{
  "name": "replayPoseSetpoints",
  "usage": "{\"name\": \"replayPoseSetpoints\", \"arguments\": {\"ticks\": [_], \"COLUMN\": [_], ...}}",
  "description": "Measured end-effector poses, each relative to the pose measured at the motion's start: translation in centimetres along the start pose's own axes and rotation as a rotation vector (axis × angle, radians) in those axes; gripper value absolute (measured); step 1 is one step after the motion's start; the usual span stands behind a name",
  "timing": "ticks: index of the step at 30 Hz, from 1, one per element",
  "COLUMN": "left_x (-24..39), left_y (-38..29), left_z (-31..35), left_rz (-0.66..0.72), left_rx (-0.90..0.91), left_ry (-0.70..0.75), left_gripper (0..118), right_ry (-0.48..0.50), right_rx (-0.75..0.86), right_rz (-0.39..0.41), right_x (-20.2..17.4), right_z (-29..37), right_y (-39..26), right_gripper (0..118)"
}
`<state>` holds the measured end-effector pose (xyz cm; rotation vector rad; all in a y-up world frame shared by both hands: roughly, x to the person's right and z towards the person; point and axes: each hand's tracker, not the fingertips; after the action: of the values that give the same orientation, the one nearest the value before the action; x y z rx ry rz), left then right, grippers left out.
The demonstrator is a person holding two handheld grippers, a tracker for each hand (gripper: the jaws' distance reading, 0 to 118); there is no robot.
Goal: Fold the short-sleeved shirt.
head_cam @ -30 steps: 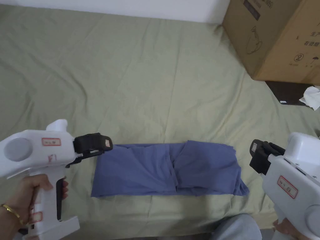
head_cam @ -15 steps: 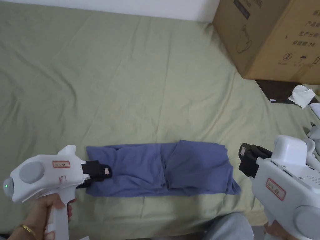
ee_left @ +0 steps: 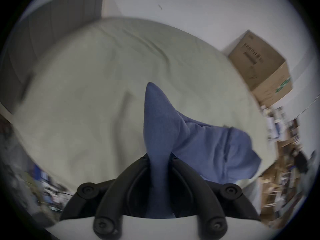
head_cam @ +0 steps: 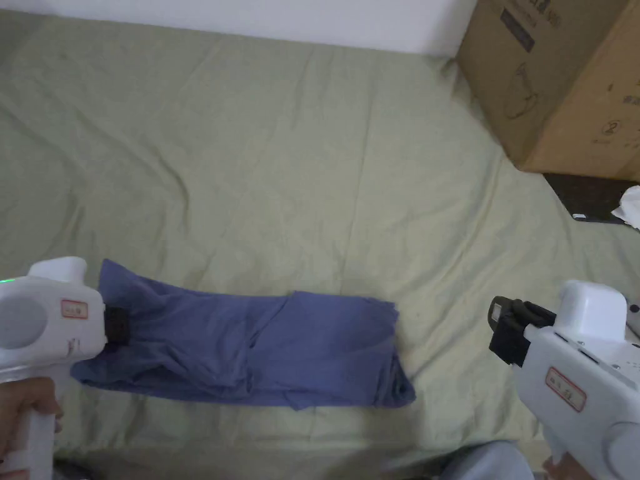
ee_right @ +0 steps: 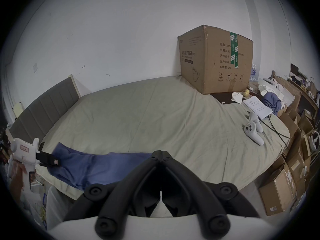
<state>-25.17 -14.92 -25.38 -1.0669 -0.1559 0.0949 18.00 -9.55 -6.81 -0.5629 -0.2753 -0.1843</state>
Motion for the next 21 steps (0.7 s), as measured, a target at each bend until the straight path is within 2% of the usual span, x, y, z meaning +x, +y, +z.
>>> {"name": "replayPoseSetpoints", "arguments": {"ticks": [2,5,9,11,13,16,21], "left_x": [-1.3,-1.9,0.9,3.2,6.4,11.6,18.2], "left_y": [0.2,0.6,1.4,1.7,1.9,1.7,0.4], "left_z": [1.7,4.0,6.8,7.6,7.9,6.7,1.6], "left_rz": [-0.042,-0.024,-0.047,-0.054,-0.123,-0.274,-0.402], "left_rx": [0.037,0.086,0.147,0.155,0.143,0.131,0.003], "left_ry": [0.098,0.175,0.078,-0.043,-0.156,-0.195,-0.213], "left_gripper": [11,11,11,11,11,11,11], "right_ry": [0.009,0.023,0.040,0.044,0.039,0.037,0.013], "right_rx": [-0.009,-0.027,-0.043,-0.042,-0.039,-0.030,-0.015], "right_rz": [0.004,0.007,0.016,0.019,0.026,0.005,-0.022], "right_x": [-0.3,-0.7,-1.4,-1.6,-1.6,-1.1,0.2], "right_z": [-0.3,-0.9,-1.3,-1.3,-1.3,-1.1,-0.2], "right_y": [-0.2,-0.6,-0.9,-0.9,-0.8,-0.7,-0.9], "right_gripper": [0,0,0,0,0,0,0]}}
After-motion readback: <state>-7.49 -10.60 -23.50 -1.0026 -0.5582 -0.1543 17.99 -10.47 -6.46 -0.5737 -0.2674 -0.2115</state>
